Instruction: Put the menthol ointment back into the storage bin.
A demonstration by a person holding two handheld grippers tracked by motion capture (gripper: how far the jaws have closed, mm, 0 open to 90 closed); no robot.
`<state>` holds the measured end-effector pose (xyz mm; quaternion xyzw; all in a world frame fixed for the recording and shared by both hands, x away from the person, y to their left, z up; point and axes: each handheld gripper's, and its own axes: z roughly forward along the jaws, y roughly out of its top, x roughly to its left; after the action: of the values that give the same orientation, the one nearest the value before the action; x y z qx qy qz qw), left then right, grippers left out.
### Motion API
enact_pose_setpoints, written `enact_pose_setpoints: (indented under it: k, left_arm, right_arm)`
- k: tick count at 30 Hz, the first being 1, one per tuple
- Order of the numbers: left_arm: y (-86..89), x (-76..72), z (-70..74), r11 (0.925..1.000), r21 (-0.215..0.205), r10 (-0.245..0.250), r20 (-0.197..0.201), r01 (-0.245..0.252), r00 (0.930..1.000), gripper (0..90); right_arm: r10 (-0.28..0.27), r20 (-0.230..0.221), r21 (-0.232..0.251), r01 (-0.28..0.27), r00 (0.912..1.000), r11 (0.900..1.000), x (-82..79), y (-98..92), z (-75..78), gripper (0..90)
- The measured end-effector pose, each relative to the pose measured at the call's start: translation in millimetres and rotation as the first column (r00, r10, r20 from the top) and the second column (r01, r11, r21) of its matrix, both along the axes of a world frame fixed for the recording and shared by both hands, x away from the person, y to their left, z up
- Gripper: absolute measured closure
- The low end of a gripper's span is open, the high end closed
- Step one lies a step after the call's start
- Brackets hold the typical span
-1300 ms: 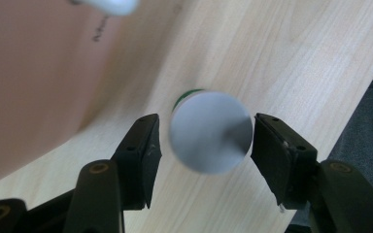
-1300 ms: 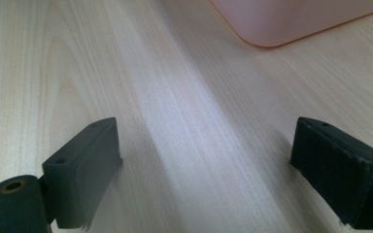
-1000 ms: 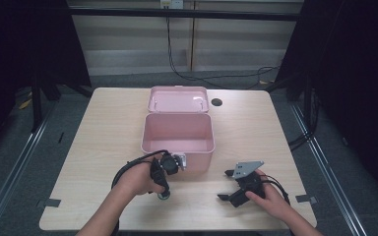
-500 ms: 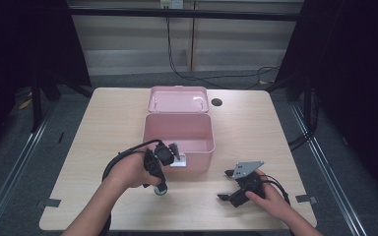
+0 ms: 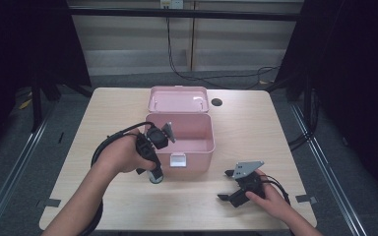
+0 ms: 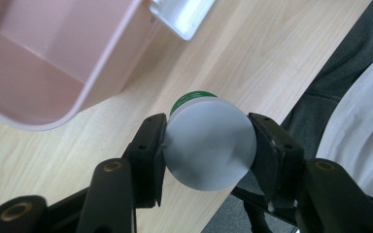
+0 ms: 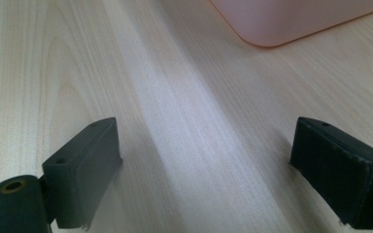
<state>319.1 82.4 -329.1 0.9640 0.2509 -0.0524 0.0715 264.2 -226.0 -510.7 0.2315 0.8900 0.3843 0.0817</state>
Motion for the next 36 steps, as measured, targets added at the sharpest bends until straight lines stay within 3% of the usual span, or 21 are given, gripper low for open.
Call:
enact_pose_setpoints:
  k: [1, 12, 18, 25, 32, 36]
  left_arm:
    - [0.1, 0.8, 3.2, 0.9997, -0.011, 0.021, -0.004, -0.021, 0.9998, 50.7]
    - [0.2, 13.9, 23.4, 0.9977, -0.039, 0.056, 0.005, -0.056, 0.9984, 50.7]
    - [-2.1, 22.5, 35.9, 0.9957, -0.033, 0.087, 0.020, -0.086, 0.9960, 50.7]
    - [-4.5, 33.4, 46.3, 0.9922, -0.033, 0.121, 0.005, -0.120, 0.9927, 50.8]
    - [-8.9, 43.7, 53.2, 0.9915, -0.024, 0.129, 0.024, -0.128, 0.9914, 50.8]
    - [-9.8, 50.8, 58.7, 0.9903, -0.042, 0.134, 0.031, -0.133, 0.9905, 50.8]
  right_arm:
    - [0.000, 0.000, 0.000, 0.000, 1.0000, 1.000, 0.0, 0.0, 0.0, 10.0]
    - [0.000, 0.000, 0.000, 0.000, 1.0000, 1.000, 0.0, 0.0, 0.0, 10.1]
    - [0.000, 0.000, 0.000, 0.000, 1.0000, 1.000, 0.0, 0.0, 0.0, 10.0]
    - [0.000, 0.000, 0.000, 0.000, 1.0000, 1.000, 0.0, 0.0, 0.0, 10.0]
    - [0.000, -0.002, -0.001, 0.000, 1.0000, 1.000, -0.1, -0.1, 0.0, 10.0]
    - [0.000, -0.002, -0.002, 0.000, 1.0000, 1.000, -0.1, -0.1, 0.1, 10.1]
